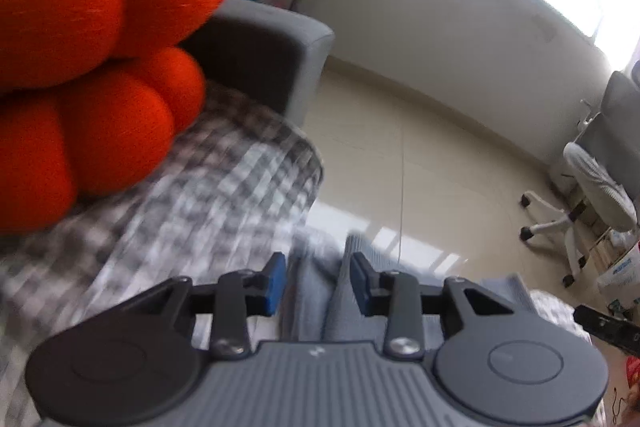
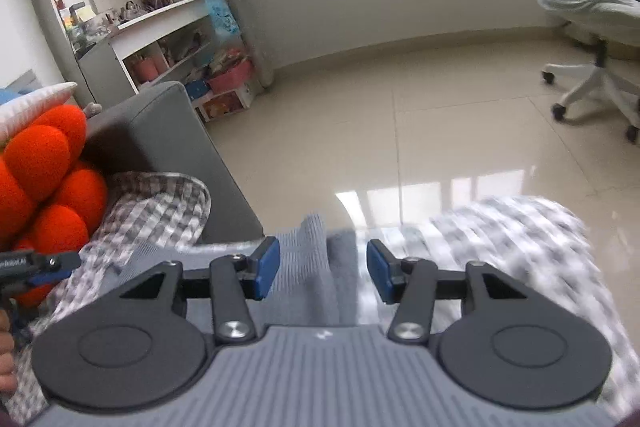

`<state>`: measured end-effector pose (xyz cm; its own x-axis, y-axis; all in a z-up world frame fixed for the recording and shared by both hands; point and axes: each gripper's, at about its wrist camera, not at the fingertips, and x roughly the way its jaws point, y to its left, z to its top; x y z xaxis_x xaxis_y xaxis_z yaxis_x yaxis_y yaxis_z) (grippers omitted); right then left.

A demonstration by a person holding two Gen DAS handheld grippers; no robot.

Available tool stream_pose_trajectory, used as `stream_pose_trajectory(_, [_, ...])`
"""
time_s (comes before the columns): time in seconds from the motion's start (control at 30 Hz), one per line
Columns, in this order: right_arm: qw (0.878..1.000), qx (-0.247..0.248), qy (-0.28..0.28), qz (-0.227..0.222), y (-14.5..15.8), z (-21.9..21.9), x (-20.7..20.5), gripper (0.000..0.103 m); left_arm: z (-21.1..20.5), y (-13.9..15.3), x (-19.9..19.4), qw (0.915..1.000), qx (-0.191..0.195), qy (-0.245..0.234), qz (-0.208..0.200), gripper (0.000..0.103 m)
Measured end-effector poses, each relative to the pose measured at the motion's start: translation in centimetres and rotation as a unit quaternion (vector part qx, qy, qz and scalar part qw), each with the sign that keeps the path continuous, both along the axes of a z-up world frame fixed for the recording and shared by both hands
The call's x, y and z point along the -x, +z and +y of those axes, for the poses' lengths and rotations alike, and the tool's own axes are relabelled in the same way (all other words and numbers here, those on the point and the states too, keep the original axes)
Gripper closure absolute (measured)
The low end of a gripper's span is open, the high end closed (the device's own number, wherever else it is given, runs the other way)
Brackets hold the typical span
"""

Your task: Fold clothes

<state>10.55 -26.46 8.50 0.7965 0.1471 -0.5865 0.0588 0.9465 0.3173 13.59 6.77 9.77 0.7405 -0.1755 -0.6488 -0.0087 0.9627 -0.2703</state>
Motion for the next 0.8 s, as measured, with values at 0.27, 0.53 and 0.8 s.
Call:
stream_pose_trajectory(0.27, [0.998,-0.043,0.046,0.024,-0.6,2.4,7.6,0.051,-2.6,-1.0,8.0,0.9991,0.028,-0.013,0.027,0.067])
stream_pose_trajectory(0.53, [0.996,0.018,0.048,0.074,-4.1,3.6,7.2,0.071,-4.9,-5.7,8.9,0.9978,-0.052,-0.015,0.037,0.069])
stream_pose_trajectory(0.8, [0.996,0.021,0.025,0.083,-4.3,1.9,6.6,0.066,-2.6,-5.0,9.9,0.9984,-0.031,0.004,0.048,0.069])
